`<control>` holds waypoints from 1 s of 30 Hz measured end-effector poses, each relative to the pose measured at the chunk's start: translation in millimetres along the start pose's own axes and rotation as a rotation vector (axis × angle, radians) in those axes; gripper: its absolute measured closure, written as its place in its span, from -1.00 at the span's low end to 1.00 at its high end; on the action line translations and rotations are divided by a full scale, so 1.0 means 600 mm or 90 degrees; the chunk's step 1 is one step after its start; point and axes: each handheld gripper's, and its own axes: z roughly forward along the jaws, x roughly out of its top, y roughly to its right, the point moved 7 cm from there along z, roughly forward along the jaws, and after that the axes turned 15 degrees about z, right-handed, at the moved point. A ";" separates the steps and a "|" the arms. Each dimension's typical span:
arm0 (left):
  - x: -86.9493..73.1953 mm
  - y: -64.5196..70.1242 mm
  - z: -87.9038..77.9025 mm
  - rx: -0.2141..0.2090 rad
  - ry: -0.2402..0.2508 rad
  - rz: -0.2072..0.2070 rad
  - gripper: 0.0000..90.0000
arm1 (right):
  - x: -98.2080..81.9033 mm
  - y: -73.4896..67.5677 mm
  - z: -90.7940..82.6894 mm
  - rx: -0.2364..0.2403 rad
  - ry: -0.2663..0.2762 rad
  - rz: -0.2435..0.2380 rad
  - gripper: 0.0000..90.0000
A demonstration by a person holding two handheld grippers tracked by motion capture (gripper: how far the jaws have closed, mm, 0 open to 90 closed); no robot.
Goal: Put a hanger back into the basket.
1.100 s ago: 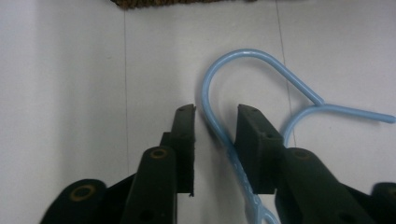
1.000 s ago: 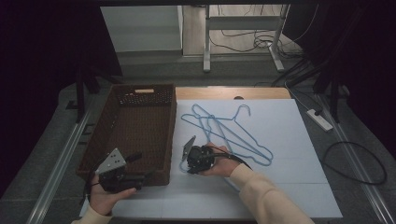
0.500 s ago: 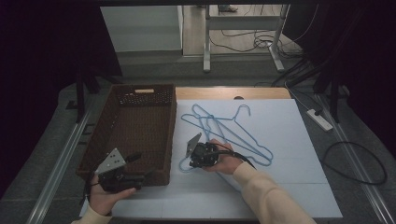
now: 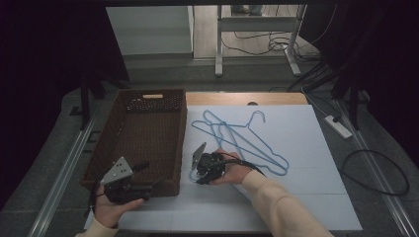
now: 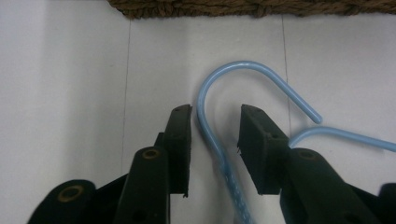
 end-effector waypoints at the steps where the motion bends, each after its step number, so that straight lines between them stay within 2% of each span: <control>1: 0.000 0.000 0.000 0.000 0.000 0.000 -0.48 | 0.001 0.000 0.001 0.003 -0.005 0.002 0.42; 5: 0.000 0.001 0.001 0.001 0.000 0.002 -0.48 | 0.005 0.003 0.002 0.019 -0.022 0.013 0.51; 7: 0.001 0.001 0.001 0.001 0.001 0.002 -0.48 | 0.008 0.001 0.003 0.022 -0.028 0.002 0.76; 8: 0.001 0.001 0.000 0.001 0.001 0.003 -0.48 | 0.009 0.000 0.003 0.023 -0.034 -0.004 0.79; 14: 0.001 0.001 -0.001 0.002 0.002 0.003 -0.48 | 0.010 -0.002 0.002 0.014 -0.039 -0.020 0.90; 19: 0.001 0.000 -0.001 0.003 0.003 0.002 -0.48 | 0.009 -0.002 -0.004 0.008 -0.030 -0.015 0.91; 24: 0.004 0.001 -0.003 0.006 0.007 0.003 -0.48 | 0.019 0.003 -0.042 -0.025 0.032 0.014 0.91; 27: 0.007 0.004 -0.003 0.004 0.009 0.005 -0.47 | 0.020 0.008 -0.068 -0.032 0.073 0.038 0.91; 28: 0.008 0.006 -0.003 0.002 0.011 0.005 -0.47 | 0.020 0.008 -0.068 -0.032 0.073 0.038 0.91; 30: 0.014 0.013 -0.003 -0.008 0.015 0.006 -0.46 | 0.017 0.016 -0.094 -0.041 0.114 0.072 0.92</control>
